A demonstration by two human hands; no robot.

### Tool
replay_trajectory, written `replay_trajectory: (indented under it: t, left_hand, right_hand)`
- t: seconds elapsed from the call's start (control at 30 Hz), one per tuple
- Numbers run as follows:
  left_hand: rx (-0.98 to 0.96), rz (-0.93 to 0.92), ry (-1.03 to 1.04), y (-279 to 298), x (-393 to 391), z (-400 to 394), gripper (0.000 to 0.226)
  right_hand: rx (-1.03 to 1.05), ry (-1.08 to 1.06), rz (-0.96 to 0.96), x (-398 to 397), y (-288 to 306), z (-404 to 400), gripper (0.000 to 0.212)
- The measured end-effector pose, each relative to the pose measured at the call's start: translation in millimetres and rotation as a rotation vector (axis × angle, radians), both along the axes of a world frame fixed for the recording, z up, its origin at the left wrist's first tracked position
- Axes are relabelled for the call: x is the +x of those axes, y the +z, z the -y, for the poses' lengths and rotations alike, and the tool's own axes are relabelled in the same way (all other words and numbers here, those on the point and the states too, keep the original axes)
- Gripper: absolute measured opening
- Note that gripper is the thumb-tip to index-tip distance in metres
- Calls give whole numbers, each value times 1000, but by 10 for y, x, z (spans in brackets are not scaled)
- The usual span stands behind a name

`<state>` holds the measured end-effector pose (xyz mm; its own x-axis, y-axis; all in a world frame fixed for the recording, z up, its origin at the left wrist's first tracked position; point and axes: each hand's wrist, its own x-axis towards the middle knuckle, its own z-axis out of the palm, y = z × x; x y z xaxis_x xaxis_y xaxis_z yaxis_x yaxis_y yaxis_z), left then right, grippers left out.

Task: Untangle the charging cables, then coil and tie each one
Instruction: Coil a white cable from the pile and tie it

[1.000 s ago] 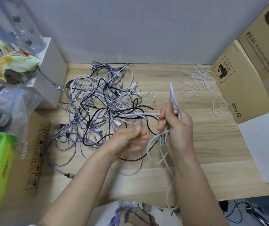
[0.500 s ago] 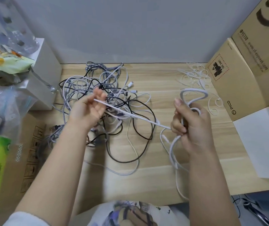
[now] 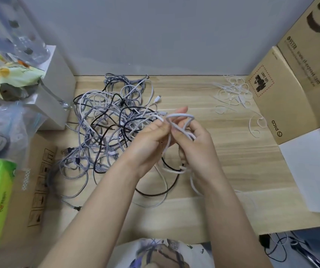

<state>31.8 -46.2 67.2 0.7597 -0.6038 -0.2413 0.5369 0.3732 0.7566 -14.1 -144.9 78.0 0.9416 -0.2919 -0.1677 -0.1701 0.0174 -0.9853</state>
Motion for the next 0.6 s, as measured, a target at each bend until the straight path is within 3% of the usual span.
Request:
replay_trajectory:
  t: [0.07, 0.17, 0.27, 0.33, 0.4, 0.47, 0.6]
  left_hand:
    - [25, 2, -13, -15, -13, -28, 32]
    - [38, 8, 34, -34, -15, -55, 29]
    - [-150, -208, 269, -60, 85, -199, 23]
    - [-293, -364, 488, -161, 208, -402, 25]
    - [-318, -408, 612, -227, 285, -564, 39]
    - [-286, -387, 580, -217, 288, -579, 43]
    - [-44, -186, 327, -58, 89, -274, 22]
  right_hand:
    - [-14, 22, -18, -8, -16, 8, 4]
    - [-66, -30, -63, -29, 6, 3, 26]
    - [-117, -218, -56, -56, 162, 107, 40]
    - [-10, -384, 1, -86, 249, 292, 43]
    - [65, -489, 44, -121, 308, 444, 40]
    - [102, -510, 50, -146, 294, 482, 35]
    - [-2, -336, -25, -136, 203, 348, 41]
